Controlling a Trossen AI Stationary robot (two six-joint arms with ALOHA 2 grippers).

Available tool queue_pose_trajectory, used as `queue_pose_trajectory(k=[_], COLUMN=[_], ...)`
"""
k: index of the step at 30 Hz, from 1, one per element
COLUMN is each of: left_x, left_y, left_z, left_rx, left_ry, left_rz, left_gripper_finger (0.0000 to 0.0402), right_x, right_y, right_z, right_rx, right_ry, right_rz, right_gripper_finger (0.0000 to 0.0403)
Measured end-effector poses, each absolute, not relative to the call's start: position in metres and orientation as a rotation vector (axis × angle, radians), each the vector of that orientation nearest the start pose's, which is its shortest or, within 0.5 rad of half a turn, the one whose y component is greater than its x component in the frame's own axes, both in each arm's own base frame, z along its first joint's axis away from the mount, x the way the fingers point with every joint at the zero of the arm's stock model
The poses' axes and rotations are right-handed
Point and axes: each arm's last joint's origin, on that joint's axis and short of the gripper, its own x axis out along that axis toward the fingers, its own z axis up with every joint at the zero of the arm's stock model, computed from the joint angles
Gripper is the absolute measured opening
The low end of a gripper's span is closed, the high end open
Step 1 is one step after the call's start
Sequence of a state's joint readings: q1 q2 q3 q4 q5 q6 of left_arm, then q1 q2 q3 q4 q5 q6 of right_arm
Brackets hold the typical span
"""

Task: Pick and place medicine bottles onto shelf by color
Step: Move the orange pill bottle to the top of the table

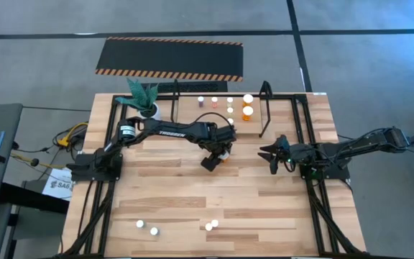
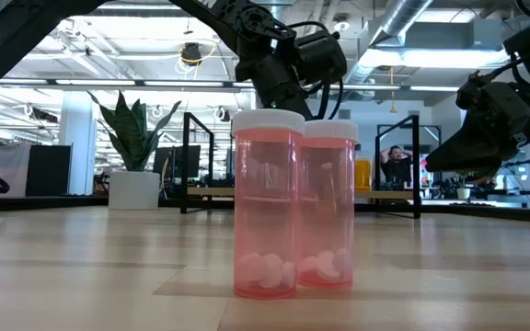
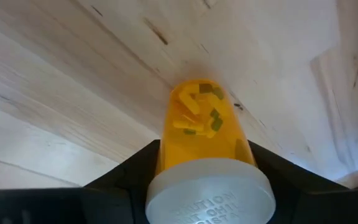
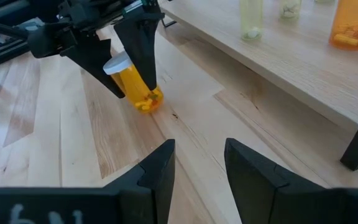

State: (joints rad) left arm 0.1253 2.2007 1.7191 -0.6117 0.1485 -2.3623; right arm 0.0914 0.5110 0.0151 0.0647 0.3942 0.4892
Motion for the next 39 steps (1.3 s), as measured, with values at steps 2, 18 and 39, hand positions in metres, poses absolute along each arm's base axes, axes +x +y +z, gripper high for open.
queue_pose_trajectory(k=[2,18,39], left_x=[0.463,0.467,0.458], left_y=[0.054,0.064,0.065], left_z=[0.171,0.179,0.173], left_rx=[-2.219,-2.212,-2.066], left_ry=[0.551,0.503,0.529], left_rz=[1.276,1.338,1.429], left_gripper_finger=[0.0182,0.0176,0.0176], right_x=[0.12,0.12,0.12], right_y=[0.0,0.0,0.0], right_z=[0.129,0.129,0.129], right_rx=[0.374,0.374,0.375], right_ry=[0.337,0.337,0.337], right_rz=[-0.393,-0.393,-0.393], right_gripper_finger=[0.0162,0.0162,0.0162])
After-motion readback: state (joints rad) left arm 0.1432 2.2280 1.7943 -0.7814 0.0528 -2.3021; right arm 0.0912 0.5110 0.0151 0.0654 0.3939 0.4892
